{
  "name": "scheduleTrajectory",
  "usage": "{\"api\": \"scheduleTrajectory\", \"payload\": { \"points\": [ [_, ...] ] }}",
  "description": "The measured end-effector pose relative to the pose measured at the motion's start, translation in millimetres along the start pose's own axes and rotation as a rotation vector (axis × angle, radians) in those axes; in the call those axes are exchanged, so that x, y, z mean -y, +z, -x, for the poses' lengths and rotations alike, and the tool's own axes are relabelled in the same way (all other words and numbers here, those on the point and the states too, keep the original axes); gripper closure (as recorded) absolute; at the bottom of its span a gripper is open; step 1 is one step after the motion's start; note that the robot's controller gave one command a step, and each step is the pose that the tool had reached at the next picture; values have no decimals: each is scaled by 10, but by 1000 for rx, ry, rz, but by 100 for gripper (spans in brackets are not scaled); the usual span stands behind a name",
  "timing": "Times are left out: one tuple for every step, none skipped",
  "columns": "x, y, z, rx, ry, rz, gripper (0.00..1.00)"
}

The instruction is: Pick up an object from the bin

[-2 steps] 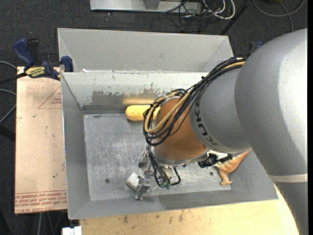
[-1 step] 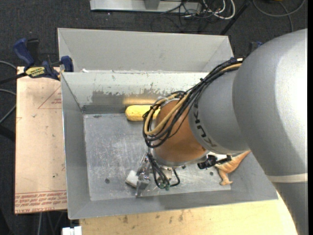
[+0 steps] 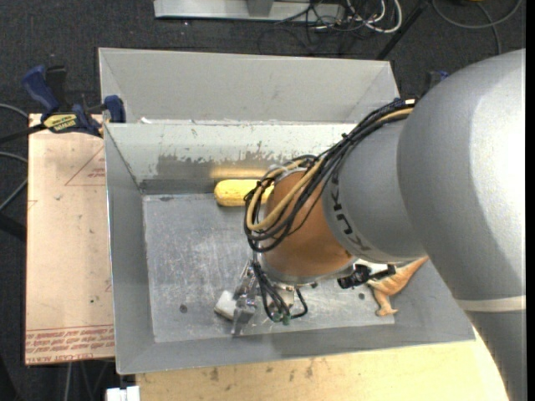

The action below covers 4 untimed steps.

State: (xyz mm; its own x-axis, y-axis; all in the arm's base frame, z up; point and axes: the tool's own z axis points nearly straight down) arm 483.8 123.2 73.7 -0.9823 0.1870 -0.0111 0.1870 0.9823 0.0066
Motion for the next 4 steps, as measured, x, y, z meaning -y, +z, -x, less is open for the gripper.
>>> {"api": "scheduleTrajectory", "payload": {
  "points": [
    [4, -49, -8, -4, 0, -2, 100],
    [9, -189, -22, -12, 0, -6, 100],
    [7, -324, -17, -12, 0, -6, 100],
    [4, -431, -10, -9, 0, -5, 100]
  ]
}}
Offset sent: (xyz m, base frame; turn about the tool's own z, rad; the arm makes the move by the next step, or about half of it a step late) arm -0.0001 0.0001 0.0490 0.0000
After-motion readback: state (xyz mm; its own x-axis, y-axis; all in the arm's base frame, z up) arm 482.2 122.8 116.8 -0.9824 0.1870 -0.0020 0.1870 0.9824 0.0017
